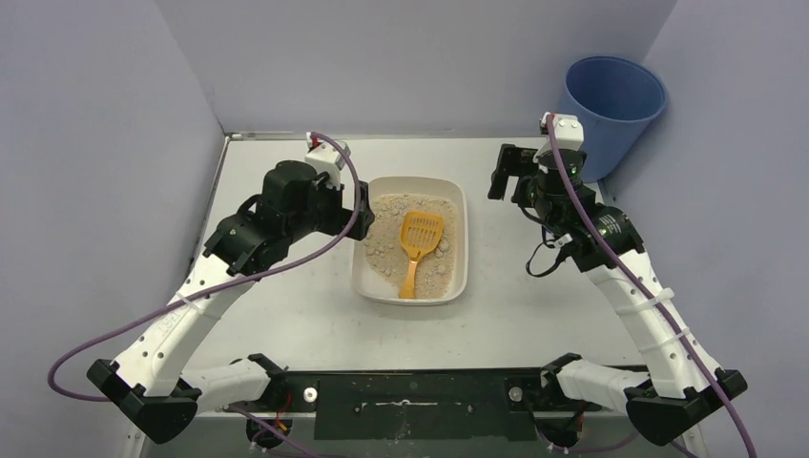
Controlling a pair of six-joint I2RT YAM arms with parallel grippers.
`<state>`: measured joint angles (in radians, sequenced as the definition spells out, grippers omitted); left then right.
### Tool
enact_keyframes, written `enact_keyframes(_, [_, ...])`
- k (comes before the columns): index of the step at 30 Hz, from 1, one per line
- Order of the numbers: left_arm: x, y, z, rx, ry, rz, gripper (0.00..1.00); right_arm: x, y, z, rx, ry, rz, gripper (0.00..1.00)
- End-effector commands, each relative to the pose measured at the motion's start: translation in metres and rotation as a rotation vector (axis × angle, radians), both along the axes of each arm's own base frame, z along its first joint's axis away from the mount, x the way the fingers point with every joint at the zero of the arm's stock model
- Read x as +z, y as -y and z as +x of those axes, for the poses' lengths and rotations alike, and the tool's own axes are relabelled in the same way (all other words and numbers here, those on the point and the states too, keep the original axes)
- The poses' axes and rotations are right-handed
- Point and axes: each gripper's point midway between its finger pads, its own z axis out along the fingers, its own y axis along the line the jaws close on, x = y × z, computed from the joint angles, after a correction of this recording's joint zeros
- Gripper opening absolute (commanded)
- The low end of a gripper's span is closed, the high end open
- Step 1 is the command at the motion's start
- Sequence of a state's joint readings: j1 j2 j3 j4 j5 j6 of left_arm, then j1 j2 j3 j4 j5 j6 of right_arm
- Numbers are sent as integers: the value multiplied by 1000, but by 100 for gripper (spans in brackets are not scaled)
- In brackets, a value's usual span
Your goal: Clean the litter box
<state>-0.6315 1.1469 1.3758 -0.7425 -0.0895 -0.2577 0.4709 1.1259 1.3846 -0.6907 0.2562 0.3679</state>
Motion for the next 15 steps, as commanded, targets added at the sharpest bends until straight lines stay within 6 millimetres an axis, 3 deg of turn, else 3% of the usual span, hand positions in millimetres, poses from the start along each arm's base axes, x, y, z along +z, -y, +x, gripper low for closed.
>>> enact_keyframes(1, [17,-5,-1,11,42,-9,97,21,15,12,-70,56,-83,100])
enact_keyframes(15, [9,-19,-9,50,59,-5,97,24,52,55,-245,152,-333,100])
